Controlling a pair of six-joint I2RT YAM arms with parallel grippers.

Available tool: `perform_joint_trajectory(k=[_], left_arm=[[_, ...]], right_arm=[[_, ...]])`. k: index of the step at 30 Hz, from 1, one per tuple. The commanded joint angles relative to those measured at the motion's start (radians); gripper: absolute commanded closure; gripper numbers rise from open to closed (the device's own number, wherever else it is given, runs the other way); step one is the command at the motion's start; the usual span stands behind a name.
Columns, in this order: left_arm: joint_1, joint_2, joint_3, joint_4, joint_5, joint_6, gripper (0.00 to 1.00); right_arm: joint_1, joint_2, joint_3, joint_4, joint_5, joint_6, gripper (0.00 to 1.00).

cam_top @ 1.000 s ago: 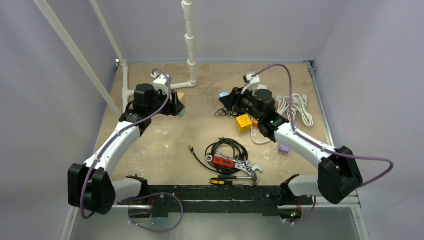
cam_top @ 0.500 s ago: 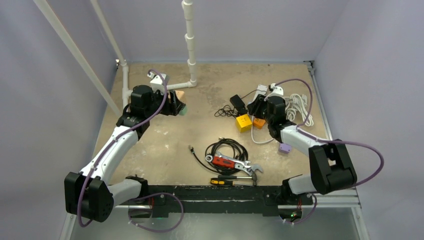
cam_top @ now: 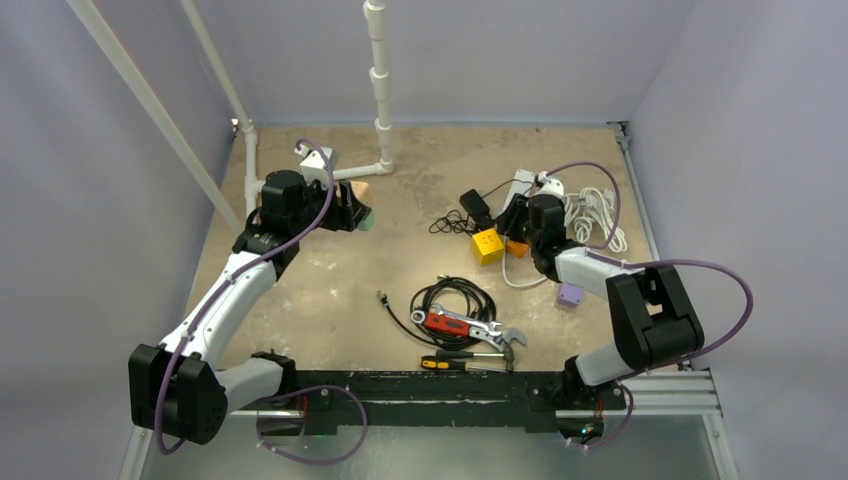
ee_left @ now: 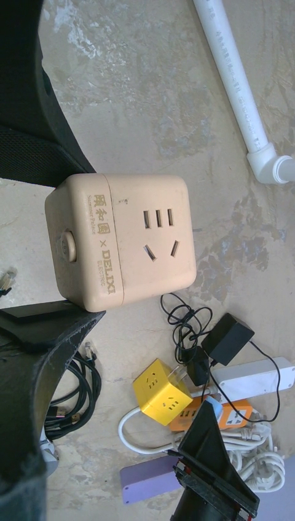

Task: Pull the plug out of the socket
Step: Place the plug at the center of the board, then remove the plug from the socket.

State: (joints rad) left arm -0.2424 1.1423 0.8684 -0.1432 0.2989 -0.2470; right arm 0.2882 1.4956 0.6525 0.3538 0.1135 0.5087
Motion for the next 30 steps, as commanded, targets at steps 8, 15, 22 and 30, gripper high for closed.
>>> perform_joint_trajectory(k=[8, 15, 22, 30], left_arm=[[0.005, -0.056, -0.002, 0.101, 0.039, -0.061, 1.00], [0.066, -0.010, -0.031, 0.364, 0.186, -0.381, 1.00], [0.072, 0.054, -0.047, 0.574, 0.244, -0.626, 1.00], [0.072, 0.167, -0.059, 0.505, 0.350, -0.577, 1.00]], right_arm=[[0.002, -0.046, 0.031, 0.036, -0.006, -0.002, 0.22], [0.004, -0.226, 0.049, 0.087, -0.106, -0.126, 0.20], [0.049, -0.326, 0.081, 0.236, -0.376, -0.240, 0.17], [0.210, -0.247, 0.054, 0.508, -0.566, -0.266, 0.14]])
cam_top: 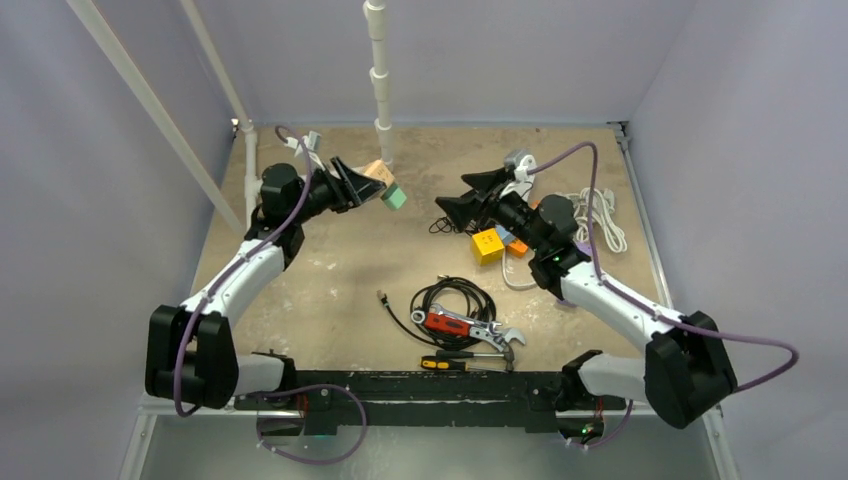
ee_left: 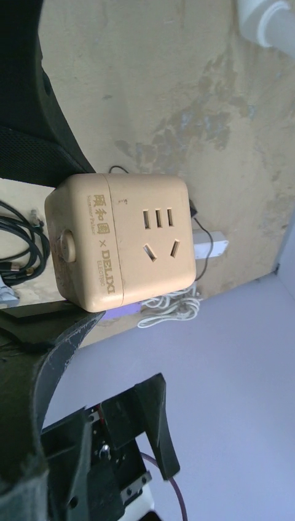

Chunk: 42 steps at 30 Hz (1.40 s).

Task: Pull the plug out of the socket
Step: Remove the plug from the socket.

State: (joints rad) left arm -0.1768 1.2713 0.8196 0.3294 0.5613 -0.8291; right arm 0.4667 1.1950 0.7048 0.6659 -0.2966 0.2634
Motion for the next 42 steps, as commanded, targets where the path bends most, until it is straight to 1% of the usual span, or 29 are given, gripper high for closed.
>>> perform_joint_trajectory(k=[1, 3, 6, 9, 11, 13, 17, 19, 23, 32, 42], left_arm=[[0.007, 0.044, -0.010, -0.012, 0.071, 0.032, 1.00], [0.007, 0.057, -0.020, -0.040, 0.063, 0.052, 1.00], [0.007, 0.100, -0.035, -0.003, 0.086, 0.021, 1.00], [0.007, 0.185, -0.025, 0.003, 0.143, 0.006, 1.00], [0.007, 0.221, -0.029, 0.036, 0.186, -0.029, 1.00], [0.007, 0.234, -0.045, 0.073, 0.194, -0.050, 1.00], [0.005, 0.240, -0.049, 0.089, 0.196, -0.046, 1.00], [0.005, 0.247, -0.052, 0.114, 0.206, -0.057, 1.00], [0.003, 0.253, -0.056, 0.128, 0.213, -0.058, 1.00], [-0.015, 0.252, -0.039, 0.107, 0.230, -0.028, 1.00], [-0.023, 0.234, -0.038, 0.108, 0.225, -0.018, 1.00]], right_arm=[[0.036, 0.078, 0.005, 0.210, -0.166, -0.012, 0.14], [0.049, 0.123, 0.019, 0.192, -0.161, -0.015, 0.14], [0.069, 0.183, 0.013, 0.207, -0.158, -0.003, 0.14], [0.074, 0.264, 0.025, 0.209, -0.194, 0.010, 0.14], [0.085, 0.313, 0.038, 0.213, -0.214, 0.022, 0.15], [0.099, 0.349, 0.052, 0.210, -0.213, 0.025, 0.15], [0.114, 0.404, 0.070, 0.202, -0.182, 0.017, 0.14], [0.117, 0.436, 0.087, 0.190, -0.190, 0.016, 0.15], [0.128, 0.465, 0.102, 0.195, -0.227, 0.021, 0.14], [0.142, 0.517, 0.139, 0.152, -0.216, 0.013, 0.15], [0.158, 0.564, 0.164, 0.154, -0.236, 0.032, 0.23]])
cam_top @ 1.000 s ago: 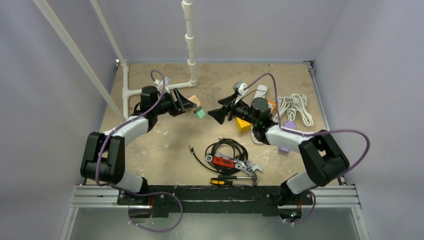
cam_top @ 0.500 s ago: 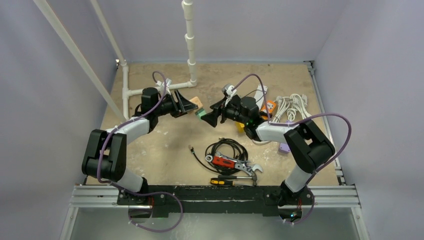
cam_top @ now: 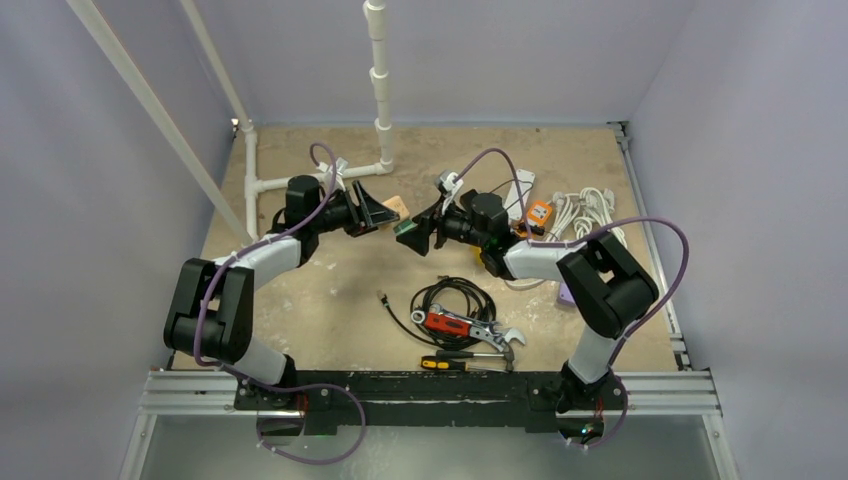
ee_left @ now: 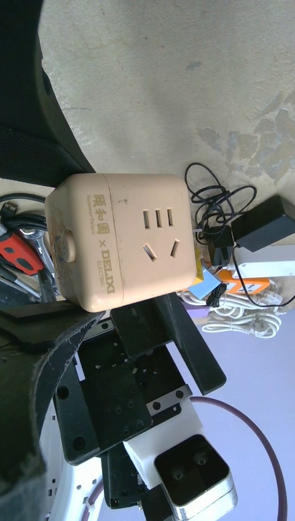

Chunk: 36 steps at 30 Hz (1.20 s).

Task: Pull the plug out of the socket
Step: Remove the plug from the socket.

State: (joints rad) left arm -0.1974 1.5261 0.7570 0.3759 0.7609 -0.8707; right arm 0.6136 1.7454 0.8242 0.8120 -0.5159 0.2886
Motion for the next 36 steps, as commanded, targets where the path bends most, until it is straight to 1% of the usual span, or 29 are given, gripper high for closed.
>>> perform_joint_trajectory(k=[1, 5, 10, 19, 23, 27, 36], left_arm=[[-0.002, -0.025, 0.027, 0.057, 0.022, 0.031, 1.00], [-0.002, -0.046, 0.043, 0.001, 0.002, 0.071, 1.00], [-0.002, -0.050, 0.042, 0.007, 0.005, 0.067, 1.00], [0.001, -0.074, 0.038, 0.013, -0.006, 0.072, 1.00], [0.003, -0.076, 0.039, 0.012, -0.006, 0.072, 1.00], [0.005, -0.082, 0.038, 0.011, -0.009, 0.076, 1.00], [0.006, -0.108, 0.016, 0.022, -0.046, 0.078, 1.00]], right_arm=[[0.017, 0.019, 0.047, 0.008, -0.019, 0.009, 0.23], [0.038, 0.038, 0.061, 0.012, -0.022, 0.013, 0.23], [0.046, 0.045, 0.071, 0.002, -0.008, 0.012, 0.27], [0.047, 0.071, 0.093, -0.050, 0.065, 0.016, 0.25], [0.046, 0.072, 0.094, -0.050, 0.066, 0.018, 0.27], [0.046, 0.070, 0.094, -0.053, 0.070, 0.018, 0.36], [0.047, 0.051, 0.094, -0.064, 0.080, 0.008, 0.78]])
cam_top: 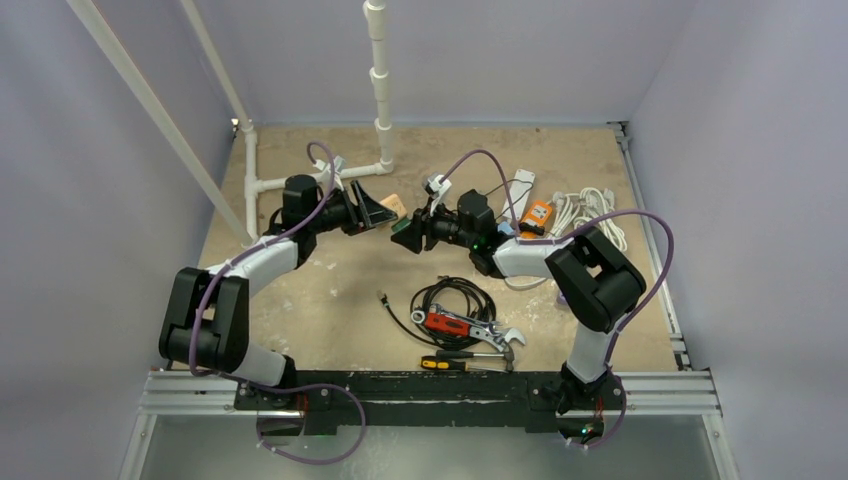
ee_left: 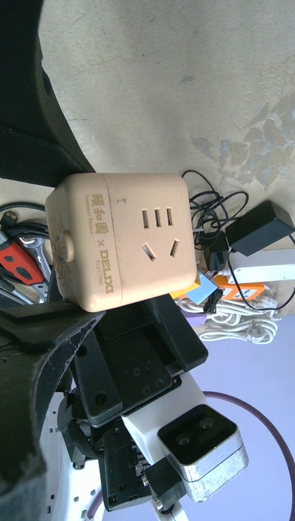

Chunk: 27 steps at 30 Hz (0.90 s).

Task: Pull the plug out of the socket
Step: Remove the plug from the socket.

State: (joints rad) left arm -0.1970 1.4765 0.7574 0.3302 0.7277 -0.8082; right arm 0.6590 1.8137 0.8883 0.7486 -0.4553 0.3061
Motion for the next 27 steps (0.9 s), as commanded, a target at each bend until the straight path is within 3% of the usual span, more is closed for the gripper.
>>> perform_joint_trajectory(k=[1, 6, 15, 27], left_arm=[[0.005, -0.065, 0.008, 0.075, -0.021, 0.011, 1.00], [0.005, -0.106, -0.045, 0.147, -0.066, -0.025, 1.00], [0.001, -0.117, -0.056, 0.154, -0.090, -0.016, 1.00], [0.005, -0.105, 0.014, 0.038, -0.067, 0.061, 1.00]], right_arm=[[0.001, -0.021, 0.029, 0.003, 0.022, -0.005, 0.82], [0.012, -0.031, 0.029, 0.005, 0.069, 0.041, 1.00], [0.029, -0.040, 0.090, -0.080, 0.147, 0.173, 1.00], [0.053, -0.120, 0.040, -0.079, 0.183, -0.074, 1.00]])
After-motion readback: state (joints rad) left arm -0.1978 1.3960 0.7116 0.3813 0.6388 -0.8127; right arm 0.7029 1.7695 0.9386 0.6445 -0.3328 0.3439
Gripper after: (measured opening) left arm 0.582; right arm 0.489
